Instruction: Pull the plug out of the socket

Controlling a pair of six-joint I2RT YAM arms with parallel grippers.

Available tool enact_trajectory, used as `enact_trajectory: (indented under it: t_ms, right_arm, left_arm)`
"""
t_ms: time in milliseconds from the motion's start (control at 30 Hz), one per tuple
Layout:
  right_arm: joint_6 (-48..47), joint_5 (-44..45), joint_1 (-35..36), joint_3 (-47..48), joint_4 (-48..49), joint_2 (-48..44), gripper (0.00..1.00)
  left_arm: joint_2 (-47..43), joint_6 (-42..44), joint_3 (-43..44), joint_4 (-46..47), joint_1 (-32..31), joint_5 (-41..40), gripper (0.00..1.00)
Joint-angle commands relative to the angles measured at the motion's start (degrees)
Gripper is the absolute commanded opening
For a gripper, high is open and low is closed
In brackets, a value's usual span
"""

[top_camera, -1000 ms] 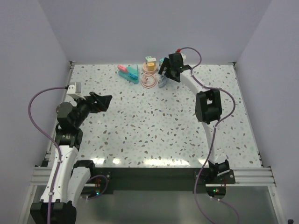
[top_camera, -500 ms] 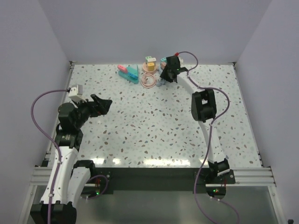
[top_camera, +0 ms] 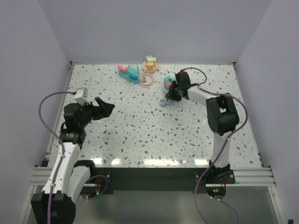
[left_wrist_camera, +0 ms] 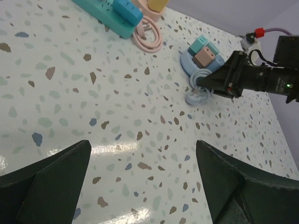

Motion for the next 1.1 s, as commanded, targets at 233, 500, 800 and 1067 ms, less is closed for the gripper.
enact_trajectory:
  t_ms: [233, 500, 800, 1067]
  right_arm:
    - [-1.6, -12.4, 9.6, -28.7, -1.9, -21.5, 0.00]
    - [0.3, -13.9, 19.6, -36.7, -2.3, -25.9, 0.00]
    - [-2.2, -6.9, 22.4, -34.5, -5.3, -23.8, 0.00]
    - [-6.8, -8.7, 22.7, -25.8, -8.6, -15.4, 0.00]
  left_arm:
    - [8.8, -2.5, -6.5, 13.9, -6.6, 5.4, 1.00]
    - [15.1, -4.7, -4.2, 15.4, -15.6, 0.2, 1.00]
    - [18.8, -3.9, -3.8, 14.0, -17.6, -1.3, 1.00]
    - [26.8, -1.5, 3.9, 11.9, -21.6, -7.9, 1.00]
